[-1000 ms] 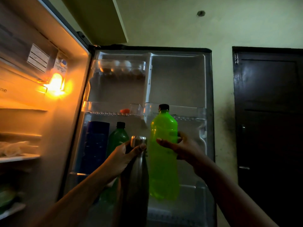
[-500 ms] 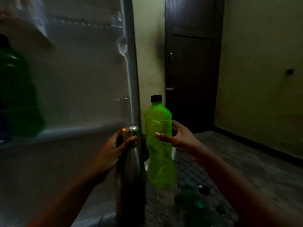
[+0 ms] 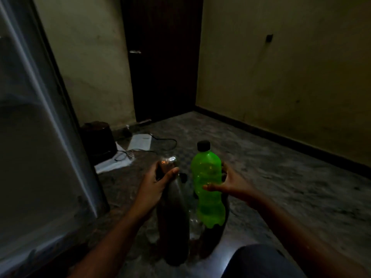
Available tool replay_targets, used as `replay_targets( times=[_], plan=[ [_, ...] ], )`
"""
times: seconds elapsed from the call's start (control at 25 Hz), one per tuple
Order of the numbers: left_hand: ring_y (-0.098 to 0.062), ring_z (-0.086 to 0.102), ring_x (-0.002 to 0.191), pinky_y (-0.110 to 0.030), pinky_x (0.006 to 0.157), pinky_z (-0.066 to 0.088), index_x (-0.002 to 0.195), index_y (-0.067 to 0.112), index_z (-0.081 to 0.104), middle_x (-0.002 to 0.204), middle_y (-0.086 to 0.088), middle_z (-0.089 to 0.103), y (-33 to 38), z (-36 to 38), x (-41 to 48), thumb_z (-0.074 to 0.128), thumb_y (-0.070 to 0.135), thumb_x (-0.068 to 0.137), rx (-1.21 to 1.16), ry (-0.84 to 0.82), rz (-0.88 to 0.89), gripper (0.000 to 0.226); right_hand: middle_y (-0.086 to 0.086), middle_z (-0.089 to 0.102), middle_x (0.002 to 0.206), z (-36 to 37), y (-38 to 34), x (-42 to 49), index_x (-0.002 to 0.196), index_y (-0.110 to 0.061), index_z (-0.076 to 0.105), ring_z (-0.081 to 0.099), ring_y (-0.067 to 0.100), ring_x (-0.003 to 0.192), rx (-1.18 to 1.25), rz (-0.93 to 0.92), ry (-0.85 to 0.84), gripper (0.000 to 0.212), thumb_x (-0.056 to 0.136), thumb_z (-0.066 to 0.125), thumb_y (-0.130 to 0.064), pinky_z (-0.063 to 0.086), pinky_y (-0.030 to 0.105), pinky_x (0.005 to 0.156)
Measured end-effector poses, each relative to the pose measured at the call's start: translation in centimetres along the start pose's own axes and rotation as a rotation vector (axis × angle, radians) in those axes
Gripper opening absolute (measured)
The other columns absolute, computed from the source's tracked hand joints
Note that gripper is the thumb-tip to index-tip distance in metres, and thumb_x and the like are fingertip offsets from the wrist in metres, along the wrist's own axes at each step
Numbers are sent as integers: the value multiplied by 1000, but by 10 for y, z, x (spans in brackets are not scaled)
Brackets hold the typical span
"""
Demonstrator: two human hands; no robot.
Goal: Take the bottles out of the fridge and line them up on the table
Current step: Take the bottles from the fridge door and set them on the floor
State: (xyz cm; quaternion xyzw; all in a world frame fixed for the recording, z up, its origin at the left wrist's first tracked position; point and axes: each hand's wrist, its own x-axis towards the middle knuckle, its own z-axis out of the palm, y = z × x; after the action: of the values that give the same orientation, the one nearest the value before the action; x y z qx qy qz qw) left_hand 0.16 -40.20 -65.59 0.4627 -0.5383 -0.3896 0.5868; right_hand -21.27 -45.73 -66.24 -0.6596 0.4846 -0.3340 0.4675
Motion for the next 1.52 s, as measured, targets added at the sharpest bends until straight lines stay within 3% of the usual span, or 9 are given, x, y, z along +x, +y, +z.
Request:
replay_targets(
  times=[0.12,0.24,0.4,0.56,0.76,0.92,1.12,1.4,1.52],
  plan=[
    [13,60,81,-4,77,44,97,22,56,95,8,63,-36,40,5,63,6,80,-13,-65,-36,24,-4,67,105,-17,57,-12,106,-27,53,67,-1,88,-7,73,87,60,59,85,-6,56,19,73],
    [20,57,79,-1,76,41,94,28,54,95,11,62,-72,77,5,66,5,78,-15,-100,-67,31,-2,66,99,-31,109,-19,102,-22,53,68,-2,84,20,140,166,55,62,81,4,55,14,68],
    [11,59,84,-4,78,44,95,28,55,95,15,63,-113,119,-2,78,16,66,-18,-140,-141,39,5,62,111,-41,174,-33,118,-11,44,64,15,99,56,256,345,71,59,84,-3,55,21,80],
    [8,58,89,-4,80,45,98,28,55,97,11,63,-146,155,-9,80,3,61,-13,-223,-222,52,8,59,119,-42,221,-46,116,-23,41,61,22,107,81,369,461,76,57,86,-6,52,42,92],
    [3,59,93,-2,82,43,96,35,55,101,13,62,-168,173,-21,80,4,62,21,-252,-233,52,1,61,115,-36,275,-50,109,-40,41,61,24,109,126,409,542,84,40,88,-37,51,51,93],
    [-9,57,103,-3,85,42,103,27,54,107,3,61,-173,186,-15,77,3,66,-13,-179,-268,50,1,58,117,-26,282,-55,126,-26,37,58,26,112,145,432,540,86,56,85,-11,50,50,94],
    [-10,54,107,4,82,39,117,17,54,113,3,59,-177,186,-13,75,3,69,-16,-171,-262,54,2,54,119,-22,291,-64,133,-14,36,54,20,112,199,462,533,86,61,79,6,50,30,87],
    [-13,55,102,3,72,41,113,5,59,113,-10,64,-171,183,-16,73,5,72,12,-180,-342,43,11,54,135,-25,275,-89,132,-8,48,53,25,122,239,542,592,62,75,74,-10,44,35,99],
    [-13,51,109,-8,80,39,123,3,52,119,-7,58,-168,177,-17,72,7,74,92,-238,-396,53,8,58,126,-16,251,-109,123,-7,56,53,24,118,361,615,621,40,84,64,-11,43,34,93]
  ],
)
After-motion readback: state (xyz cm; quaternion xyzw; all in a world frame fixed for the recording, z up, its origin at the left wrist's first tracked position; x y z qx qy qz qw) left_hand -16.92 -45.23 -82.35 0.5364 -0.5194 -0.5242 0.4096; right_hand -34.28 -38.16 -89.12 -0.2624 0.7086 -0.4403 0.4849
